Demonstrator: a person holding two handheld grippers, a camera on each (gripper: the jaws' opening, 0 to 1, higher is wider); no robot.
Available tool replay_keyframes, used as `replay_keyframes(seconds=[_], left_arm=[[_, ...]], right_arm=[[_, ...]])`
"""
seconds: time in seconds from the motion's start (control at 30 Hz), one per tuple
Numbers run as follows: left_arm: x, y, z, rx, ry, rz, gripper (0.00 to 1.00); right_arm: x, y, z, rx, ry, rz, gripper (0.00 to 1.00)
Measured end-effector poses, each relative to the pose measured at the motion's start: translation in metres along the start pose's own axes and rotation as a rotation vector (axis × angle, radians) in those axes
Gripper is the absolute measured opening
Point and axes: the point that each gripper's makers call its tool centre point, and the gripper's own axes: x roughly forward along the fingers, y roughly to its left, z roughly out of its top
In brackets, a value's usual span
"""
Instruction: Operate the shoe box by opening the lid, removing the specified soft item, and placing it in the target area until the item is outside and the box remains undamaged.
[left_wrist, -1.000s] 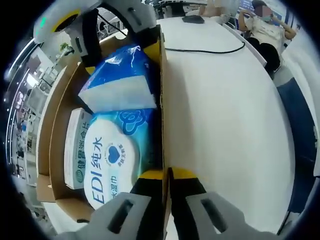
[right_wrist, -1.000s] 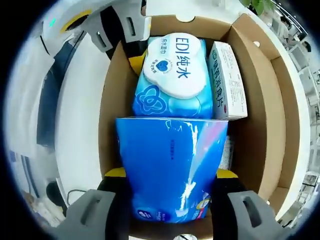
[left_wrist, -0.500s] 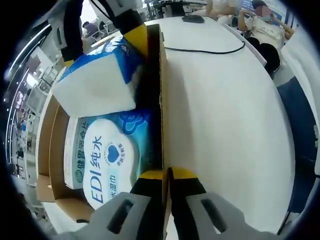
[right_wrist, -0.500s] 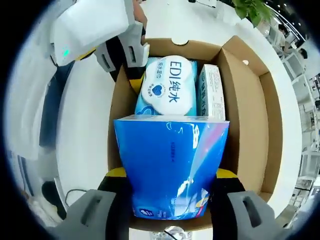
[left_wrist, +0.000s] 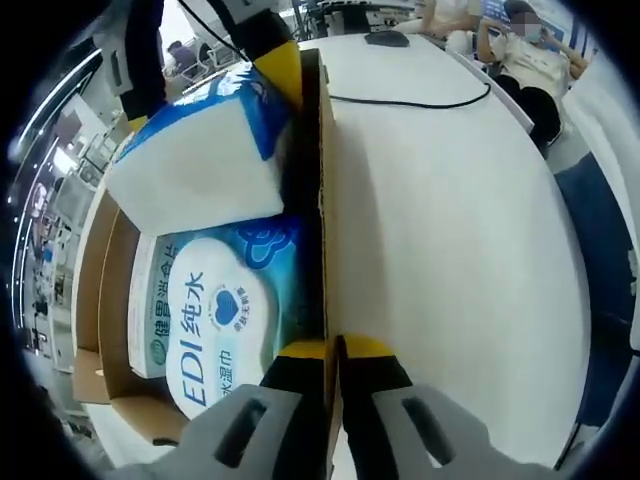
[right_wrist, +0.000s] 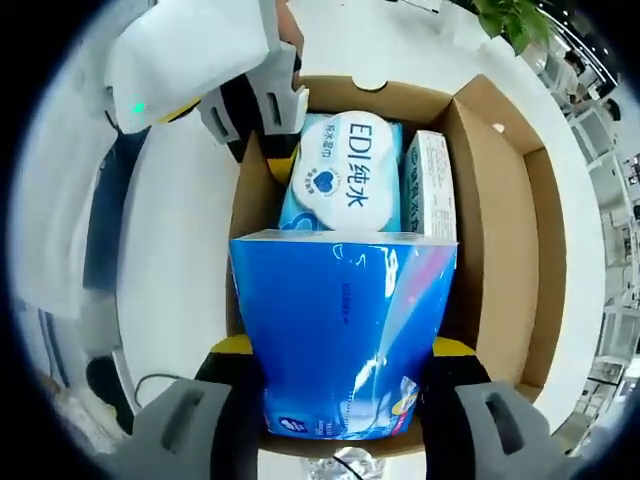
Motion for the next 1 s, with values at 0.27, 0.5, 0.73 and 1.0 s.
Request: replay_keyframes(seconds=[0.27,0.5,0.73,1.0], left_arm=[[0.000,0.000,0.000,-0.002,-0.004,-0.002,0.01],[0.000,0.000,0.000,-0.004,-0.007,-0.003,0.01],[0.000,0.000,0.000,-0.006,-0.009,-0.003,0.01],[0.002,0.000,0.000,-0.003,-0.009,-0.007,0.01]], right_arm=[[-0.018,-0.004,0.005,-0.007,-0.003,-0.017,0.62],[-0.040,-0.007,0.006,0.000,-0.009,-0.043,0.62],[-0.060,-0.010,0.003,0.035,-0.025,-0.076,0.62],[-0.086,-0.005,-0.015,0.085,-0.021,-0.121,0.62]])
